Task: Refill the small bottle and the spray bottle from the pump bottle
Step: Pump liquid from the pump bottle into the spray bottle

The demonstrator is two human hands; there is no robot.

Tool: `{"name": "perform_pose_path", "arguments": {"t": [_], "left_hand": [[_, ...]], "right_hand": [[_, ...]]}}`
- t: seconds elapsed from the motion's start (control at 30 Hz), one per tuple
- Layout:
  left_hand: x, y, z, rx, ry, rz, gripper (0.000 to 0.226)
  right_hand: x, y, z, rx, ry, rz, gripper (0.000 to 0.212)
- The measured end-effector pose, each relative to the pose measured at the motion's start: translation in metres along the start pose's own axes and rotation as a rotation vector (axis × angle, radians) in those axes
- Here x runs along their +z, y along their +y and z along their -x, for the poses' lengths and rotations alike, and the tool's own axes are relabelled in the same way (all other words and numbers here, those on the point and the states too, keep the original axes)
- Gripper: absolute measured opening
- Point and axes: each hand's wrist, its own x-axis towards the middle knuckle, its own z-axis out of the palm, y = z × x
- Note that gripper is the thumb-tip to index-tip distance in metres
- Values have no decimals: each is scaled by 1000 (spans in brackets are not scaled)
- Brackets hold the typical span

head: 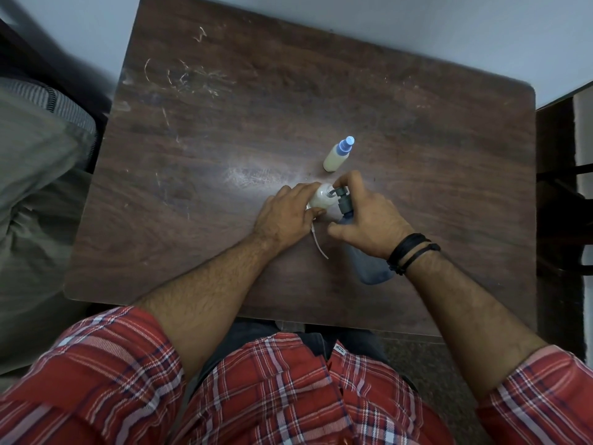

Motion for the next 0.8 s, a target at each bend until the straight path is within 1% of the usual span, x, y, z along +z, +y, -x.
{"name": "perform_pose_path", "arguments": {"t": [0.1, 0.27, 0.4, 0.6, 0.8], "left_hand": [[-1, 1, 1, -1, -1, 7, 49], [-2, 1, 0, -11, 6, 21, 49], [-2, 2, 0, -7, 10, 20, 49], [-1, 3, 2, -6, 5, 18, 49], [-3, 4, 2, -10, -3, 10, 48]], "right_hand": [[-2, -2, -1, -3, 18, -9, 53], [-5, -5, 1, -24, 37, 13, 68], [-6, -5, 3, -20, 22, 30, 70], [-6, -4, 2, -22, 2, 48, 66], [-8, -2, -1, -28, -30, 29, 54]]}}
